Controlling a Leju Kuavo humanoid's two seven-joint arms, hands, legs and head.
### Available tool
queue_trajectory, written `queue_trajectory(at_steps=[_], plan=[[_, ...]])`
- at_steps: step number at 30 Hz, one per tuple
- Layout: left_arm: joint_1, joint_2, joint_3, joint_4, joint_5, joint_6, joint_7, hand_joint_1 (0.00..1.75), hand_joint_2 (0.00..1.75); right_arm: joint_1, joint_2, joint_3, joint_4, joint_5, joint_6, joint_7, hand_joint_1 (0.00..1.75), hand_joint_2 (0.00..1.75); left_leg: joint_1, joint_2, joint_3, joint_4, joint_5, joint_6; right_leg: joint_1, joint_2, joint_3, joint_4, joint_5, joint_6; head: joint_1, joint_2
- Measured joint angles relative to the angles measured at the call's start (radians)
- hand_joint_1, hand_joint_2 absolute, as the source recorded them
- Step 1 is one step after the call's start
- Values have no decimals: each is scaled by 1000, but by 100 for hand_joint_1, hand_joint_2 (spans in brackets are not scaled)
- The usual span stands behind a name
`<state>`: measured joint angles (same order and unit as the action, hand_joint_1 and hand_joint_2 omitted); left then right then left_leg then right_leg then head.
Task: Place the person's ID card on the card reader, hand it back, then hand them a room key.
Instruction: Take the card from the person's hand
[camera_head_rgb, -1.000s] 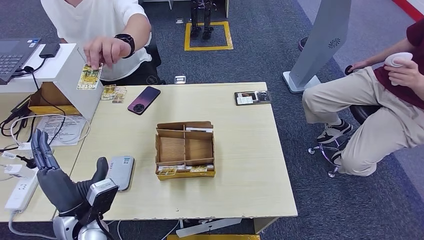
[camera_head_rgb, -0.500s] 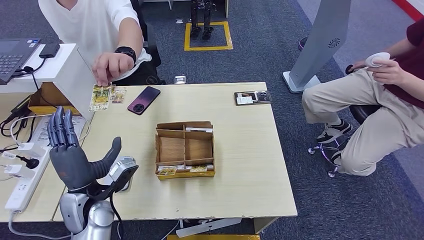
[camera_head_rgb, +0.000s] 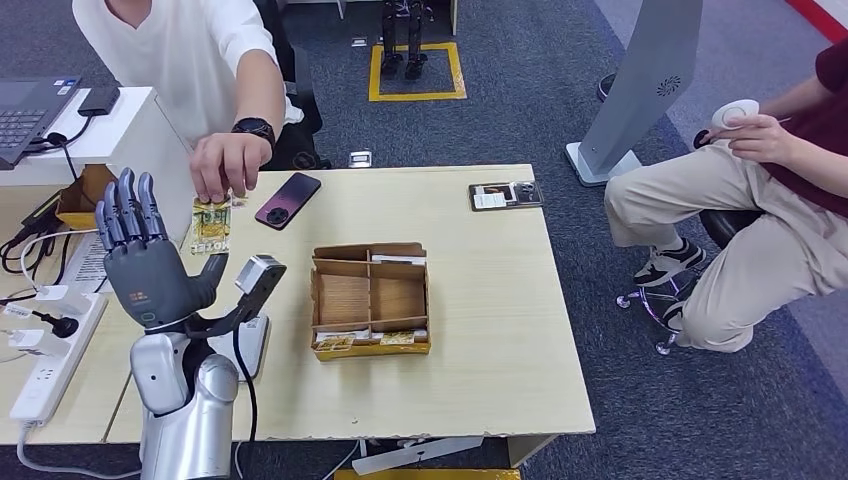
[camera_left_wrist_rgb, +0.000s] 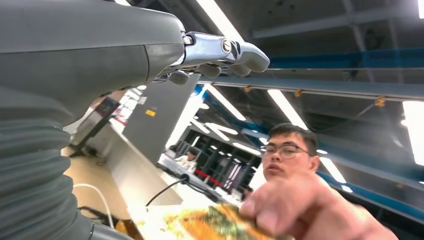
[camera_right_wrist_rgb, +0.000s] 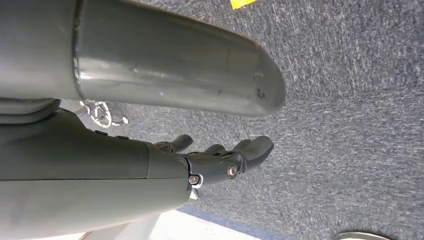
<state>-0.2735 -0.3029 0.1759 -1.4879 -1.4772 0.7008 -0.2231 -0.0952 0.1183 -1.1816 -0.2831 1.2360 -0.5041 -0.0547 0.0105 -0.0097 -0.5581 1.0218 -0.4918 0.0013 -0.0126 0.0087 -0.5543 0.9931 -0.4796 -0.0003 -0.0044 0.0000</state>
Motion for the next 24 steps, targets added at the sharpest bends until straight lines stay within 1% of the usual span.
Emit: queue_trajectory(at_steps=[1,4,5,9,15,17,22,24], plan=[[-5,1,0,6,-5,0,13,3,175,-1,0,1,0,0,0,1,0,0,0,0,0,0,0,0,0,0,0,0,0,0,0,0],[-15,4,0,23,-15,0,47,134,175,-2,-2,4,2,0,1,2,0,0,0,0,0,0,0,0,0,0,0,0,0,0,0,0],[-18,5,0,29,-16,0,59,175,175,-2,-2,6,2,0,1,3,0,0,0,0,0,0,0,0,0,0,0,0,0,0,0,0],[-23,11,-2,38,-13,0,83,175,175,-2,-5,11,5,0,1,3,0,0,0,0,0,0,0,0,0,0,0,0,0,0,0,0],[-24,14,-3,43,-6,0,81,175,175,-2,-6,15,8,-1,1,3,0,0,0,0,0,0,0,0,0,0,0,0,0,0,0,0],[-25,14,-3,43,7,1,61,175,175,-2,-7,15,9,-1,1,3,0,0,0,0,0,0,0,0,0,0,0,0,0,0,0,0],[-26,7,-3,42,43,1,-21,175,175,-2,-7,16,10,-3,0,3,0,0,0,0,0,0,0,0,0,0,0,0,0,0,0,0],[-26,1,-3,41,48,1,-38,175,175,-2,-8,16,10,-3,0,2,0,0,0,0,0,0,0,0,0,0,0,0,0,0,0,0]])
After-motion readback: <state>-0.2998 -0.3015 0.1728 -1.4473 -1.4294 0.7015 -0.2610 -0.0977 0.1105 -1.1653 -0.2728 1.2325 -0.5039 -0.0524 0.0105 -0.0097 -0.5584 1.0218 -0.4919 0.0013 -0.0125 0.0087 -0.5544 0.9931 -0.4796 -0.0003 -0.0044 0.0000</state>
